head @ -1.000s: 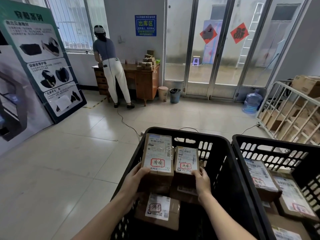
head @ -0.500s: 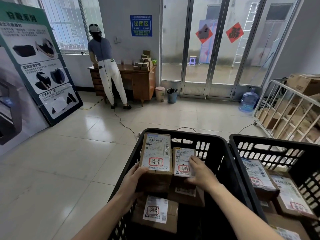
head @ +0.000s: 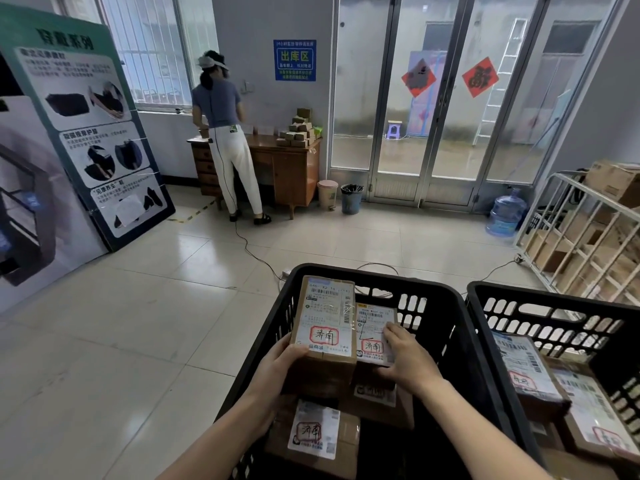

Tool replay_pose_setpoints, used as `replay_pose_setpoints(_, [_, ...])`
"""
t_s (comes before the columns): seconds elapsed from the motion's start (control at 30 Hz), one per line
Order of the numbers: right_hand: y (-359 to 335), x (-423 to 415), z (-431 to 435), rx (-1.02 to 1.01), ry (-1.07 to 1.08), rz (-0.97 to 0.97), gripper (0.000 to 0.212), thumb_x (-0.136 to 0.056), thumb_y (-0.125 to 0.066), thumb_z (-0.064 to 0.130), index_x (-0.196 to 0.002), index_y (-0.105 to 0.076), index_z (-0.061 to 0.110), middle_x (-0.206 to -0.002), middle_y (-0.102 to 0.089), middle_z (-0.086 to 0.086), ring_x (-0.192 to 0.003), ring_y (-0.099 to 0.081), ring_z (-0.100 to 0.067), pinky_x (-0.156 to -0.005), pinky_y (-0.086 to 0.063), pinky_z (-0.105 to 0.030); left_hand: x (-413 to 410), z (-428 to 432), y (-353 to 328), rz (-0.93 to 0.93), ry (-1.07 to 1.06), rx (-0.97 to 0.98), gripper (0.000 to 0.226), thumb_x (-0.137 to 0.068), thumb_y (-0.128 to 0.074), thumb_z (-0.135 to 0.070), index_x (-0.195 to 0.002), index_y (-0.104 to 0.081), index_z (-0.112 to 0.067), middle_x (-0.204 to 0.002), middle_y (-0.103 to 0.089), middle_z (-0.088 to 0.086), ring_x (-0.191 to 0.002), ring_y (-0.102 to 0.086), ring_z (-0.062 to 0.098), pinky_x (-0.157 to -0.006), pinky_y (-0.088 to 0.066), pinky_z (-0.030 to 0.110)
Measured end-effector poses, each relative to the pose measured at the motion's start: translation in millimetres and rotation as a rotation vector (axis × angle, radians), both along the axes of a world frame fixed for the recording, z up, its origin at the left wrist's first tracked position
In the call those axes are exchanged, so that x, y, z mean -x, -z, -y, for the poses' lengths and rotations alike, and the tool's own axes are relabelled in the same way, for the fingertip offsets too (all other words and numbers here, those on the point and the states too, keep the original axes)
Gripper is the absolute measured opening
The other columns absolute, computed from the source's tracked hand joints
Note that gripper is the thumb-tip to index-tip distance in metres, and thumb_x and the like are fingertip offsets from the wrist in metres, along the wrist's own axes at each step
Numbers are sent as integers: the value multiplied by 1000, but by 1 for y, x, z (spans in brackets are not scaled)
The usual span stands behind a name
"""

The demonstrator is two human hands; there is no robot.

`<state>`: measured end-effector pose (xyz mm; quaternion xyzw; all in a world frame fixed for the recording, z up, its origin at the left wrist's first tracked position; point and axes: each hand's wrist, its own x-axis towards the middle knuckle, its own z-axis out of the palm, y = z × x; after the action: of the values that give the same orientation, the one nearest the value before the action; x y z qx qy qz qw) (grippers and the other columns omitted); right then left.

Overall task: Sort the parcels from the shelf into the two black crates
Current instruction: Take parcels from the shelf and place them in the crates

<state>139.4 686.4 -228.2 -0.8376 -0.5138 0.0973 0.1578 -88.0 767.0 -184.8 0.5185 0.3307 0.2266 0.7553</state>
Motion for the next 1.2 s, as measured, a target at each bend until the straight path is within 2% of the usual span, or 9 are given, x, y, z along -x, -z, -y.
replay_pose_setpoints(0.23, [-20,12,8,-11,6,88,76,-83,-64,43,-142,-29,10,-146,-34,-3,-134,-32,-16,-110,-27,-26,4,9,-13,2,-15,-26,31,-85,-54,-26,-116,-52,-22,-106,-61,7,-94,-60,21,-68,-51,29])
replay_pose_setpoints(0.4, [-35,40,28,-278,98,-278,45,-92,-55,32,-130,-50,9,-130,-54,-4,-124,-47,-17,-97,-39,-21,5,17,-15,-33,-23,-24,44,-83,-56,-29,-125,-51,-17,-110,-62,9,-98,-60,24,-76,-52,36])
replay_pose_setpoints(0.5, [-40,65,44,-425,91,-580,23,-94,-50,28,-113,-61,19,-106,-63,8,-111,-57,-12,-77,-43,-6,6,25,-12,-41,13,-19,38,-90,-50,-24,-126,-49,-14,-107,-61,8,-92,-60,22,-61,-54,29])
replay_pose_setpoints(0.67, [-36,94,64,-503,113,-942,20,-97,-42,30,-104,-61,31,-110,-68,5,-108,-62,-11,-93,-50,-32,14,36,-16,-58,113,44,28,-92,-47,-17,-120,-47,-16,-100,-58,8,-83,-59,21,-49,-53,21])
replay_pose_setpoints(0.83, [-43,103,77,-510,131,-1020,26,-96,-47,25,-120,-44,32,-108,-59,7,-91,-66,-13,-68,-56,-26,28,36,-7,-181,173,56,33,-88,-53,-29,-118,-50,-17,-104,-59,11,-91,-57,24,-71,-52,32])
replay_pose_setpoints(0.97, [-51,91,78,-454,156,-1100,32,-94,-51,26,-109,-40,52,-108,-55,10,-101,-63,-22,-80,-56,-47,34,36,-6,-279,226,66,59,-62,-61,-38,-117,-52,-19,-109,-58,13,-96,-59,25,-67,-55,33])
replay_pose_setpoints(1.03, [-52,87,78,-450,209,-1172,28,-94,-51,23,-106,-44,47,-108,-59,1,-96,-63,-23,-78,-57,-50,33,34,-6,-300,205,106,64,-58,-63,-39,-116,-52,-14,-109,-58,14,-96,-59,25,-67,-55,34])
replay_pose_setpoints(1.13, [-47,86,78,-470,298,-1131,27,-93,-54,18,-117,-45,24,-105,-56,-6,-82,-62,-18,-59,-58,-34,31,32,-3,-285,108,100,48,-69,-63,-35,-109,-57,-11,-101,-63,12,-93,-59,25,-79,-52,35])
replay_pose_setpoints(1.2, [-40,90,80,-471,336,-1039,23,-91,-57,19,-111,-47,15,-104,-55,-7,-81,-61,-18,-60,-56,-31,29,33,-3,-228,-25,83,27,-87,-54,-24,-108,-58,-8,-88,-65,11,-79,-61,22,-61,-54,28])
